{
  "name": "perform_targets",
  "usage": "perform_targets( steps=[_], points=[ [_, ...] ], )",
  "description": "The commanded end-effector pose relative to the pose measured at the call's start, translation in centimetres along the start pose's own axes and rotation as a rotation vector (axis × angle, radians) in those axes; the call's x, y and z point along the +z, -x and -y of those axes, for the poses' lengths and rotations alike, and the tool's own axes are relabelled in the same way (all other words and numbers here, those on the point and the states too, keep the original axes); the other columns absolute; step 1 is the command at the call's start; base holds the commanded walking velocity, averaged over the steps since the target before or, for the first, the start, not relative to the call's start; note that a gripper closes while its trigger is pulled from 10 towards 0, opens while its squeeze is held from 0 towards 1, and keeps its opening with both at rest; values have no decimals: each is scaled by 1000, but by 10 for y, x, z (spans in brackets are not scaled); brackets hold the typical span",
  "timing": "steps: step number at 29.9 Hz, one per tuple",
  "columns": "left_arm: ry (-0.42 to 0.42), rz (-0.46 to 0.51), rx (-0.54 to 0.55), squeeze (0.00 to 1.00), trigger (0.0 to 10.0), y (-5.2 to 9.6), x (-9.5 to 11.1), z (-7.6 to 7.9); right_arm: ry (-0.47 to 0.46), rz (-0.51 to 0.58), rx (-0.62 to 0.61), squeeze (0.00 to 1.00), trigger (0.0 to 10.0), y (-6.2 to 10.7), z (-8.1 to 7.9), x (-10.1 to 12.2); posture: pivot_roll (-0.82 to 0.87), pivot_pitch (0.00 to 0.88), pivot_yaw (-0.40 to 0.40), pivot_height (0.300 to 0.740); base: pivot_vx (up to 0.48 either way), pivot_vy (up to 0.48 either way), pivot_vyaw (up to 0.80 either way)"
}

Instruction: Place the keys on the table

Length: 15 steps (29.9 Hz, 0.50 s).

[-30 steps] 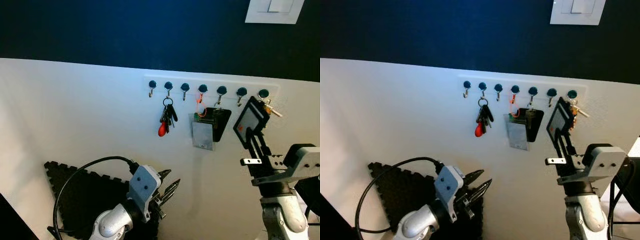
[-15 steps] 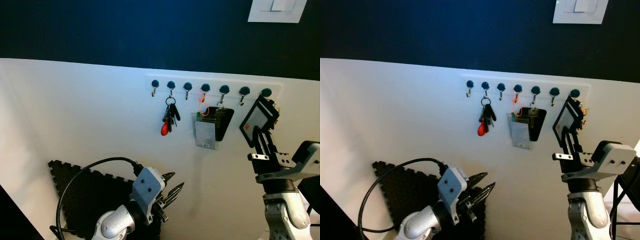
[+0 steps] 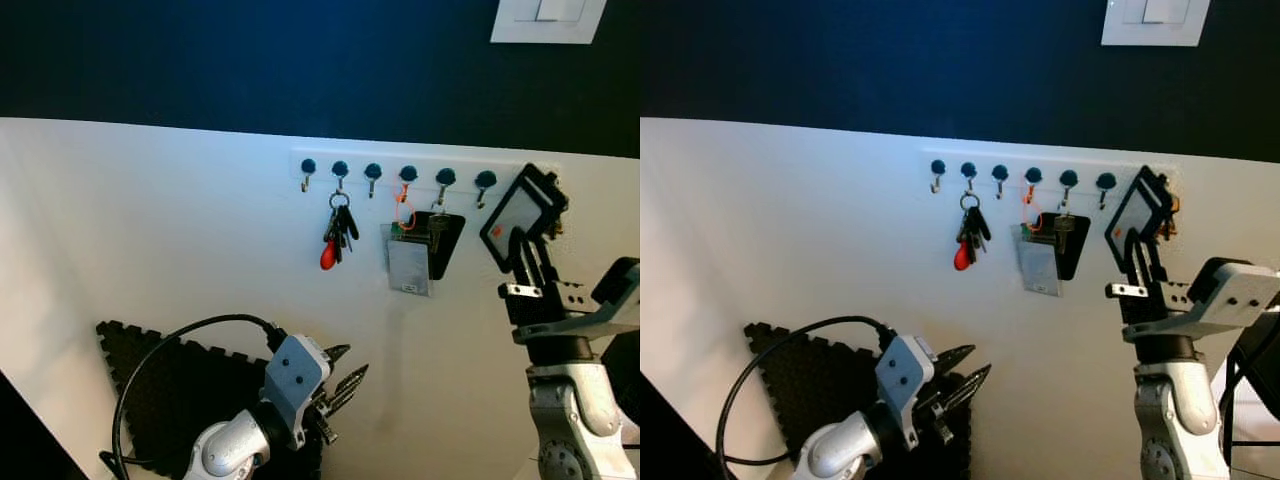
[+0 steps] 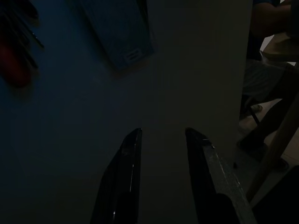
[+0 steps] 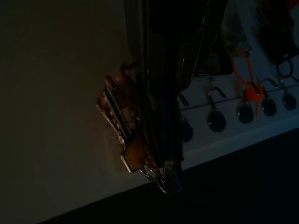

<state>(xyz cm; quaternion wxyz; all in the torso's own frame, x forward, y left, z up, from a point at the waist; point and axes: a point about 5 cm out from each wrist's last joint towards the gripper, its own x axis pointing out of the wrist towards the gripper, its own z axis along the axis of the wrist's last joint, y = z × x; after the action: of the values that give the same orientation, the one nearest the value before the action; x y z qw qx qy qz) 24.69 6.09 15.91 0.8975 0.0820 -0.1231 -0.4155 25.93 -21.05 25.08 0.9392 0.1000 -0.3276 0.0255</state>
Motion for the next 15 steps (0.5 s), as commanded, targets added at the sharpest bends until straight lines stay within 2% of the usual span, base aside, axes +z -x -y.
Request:
perform_targets(
  steps=[1,12,15],
  points=[
    [-13,-2,-12,0,10000,2,2,2,0,8,25,0,10000,2,-6,2,43,76,33,740,0,0,0],
    [-9,4,-10,0,10000,1,3,1,34,31,85,0,10000,-2,-14,8,43,76,35,740,0,0,0],
    [-4,8,9,0,10000,1,3,0,62,14,172,0,10000,0,-25,6,42,75,34,740,0,0,0]
  ],
)
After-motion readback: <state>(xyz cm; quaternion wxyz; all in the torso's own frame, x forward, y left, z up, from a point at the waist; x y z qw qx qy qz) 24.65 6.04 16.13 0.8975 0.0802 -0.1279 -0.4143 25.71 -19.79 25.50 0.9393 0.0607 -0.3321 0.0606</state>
